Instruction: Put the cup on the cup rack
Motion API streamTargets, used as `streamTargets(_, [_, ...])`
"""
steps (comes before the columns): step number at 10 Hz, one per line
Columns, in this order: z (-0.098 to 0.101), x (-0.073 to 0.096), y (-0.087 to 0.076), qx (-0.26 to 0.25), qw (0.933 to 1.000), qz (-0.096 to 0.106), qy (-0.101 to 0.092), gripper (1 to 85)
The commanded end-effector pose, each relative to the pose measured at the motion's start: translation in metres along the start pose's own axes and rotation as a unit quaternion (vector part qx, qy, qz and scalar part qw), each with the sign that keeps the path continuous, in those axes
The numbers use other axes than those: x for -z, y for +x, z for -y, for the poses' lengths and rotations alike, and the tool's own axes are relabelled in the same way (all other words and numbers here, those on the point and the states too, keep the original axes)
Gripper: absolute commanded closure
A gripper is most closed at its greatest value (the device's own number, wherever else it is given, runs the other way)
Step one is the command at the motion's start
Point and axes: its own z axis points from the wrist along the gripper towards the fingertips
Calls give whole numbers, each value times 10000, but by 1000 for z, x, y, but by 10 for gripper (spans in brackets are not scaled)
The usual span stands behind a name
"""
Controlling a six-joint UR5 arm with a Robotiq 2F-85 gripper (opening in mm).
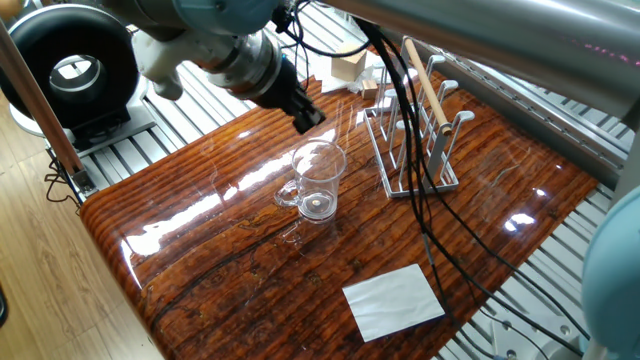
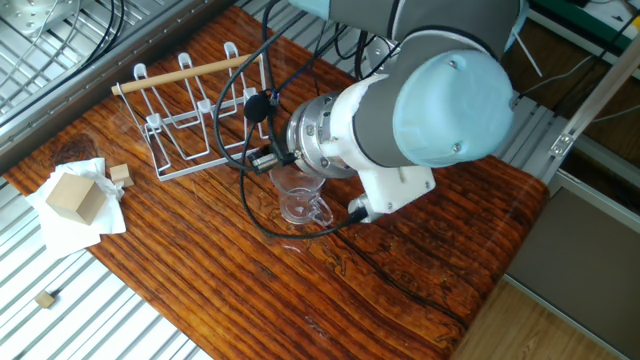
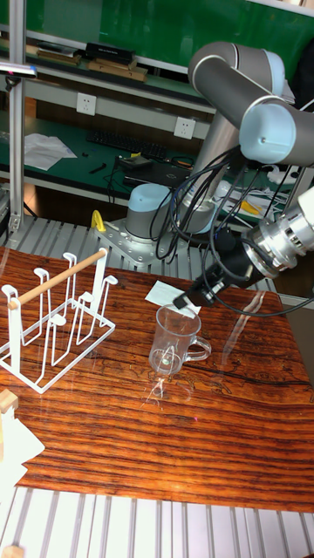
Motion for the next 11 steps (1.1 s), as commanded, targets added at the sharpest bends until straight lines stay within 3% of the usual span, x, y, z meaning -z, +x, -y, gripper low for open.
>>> streamTargets(1, [-21, 4, -39, -607, 9943, 744, -462, 843])
streamTargets(4, [-34, 13, -68, -1341, 9794, 1247, -846, 843])
streamTargets(5, [-36, 16, -77, -1665, 9715, 1394, -952, 843])
streamTargets(8, [-40, 24, -96, -2662, 9410, 1656, -1276, 843])
streamTargets(11, [-46, 32, -113, -3339, 9083, 1887, -1669, 843])
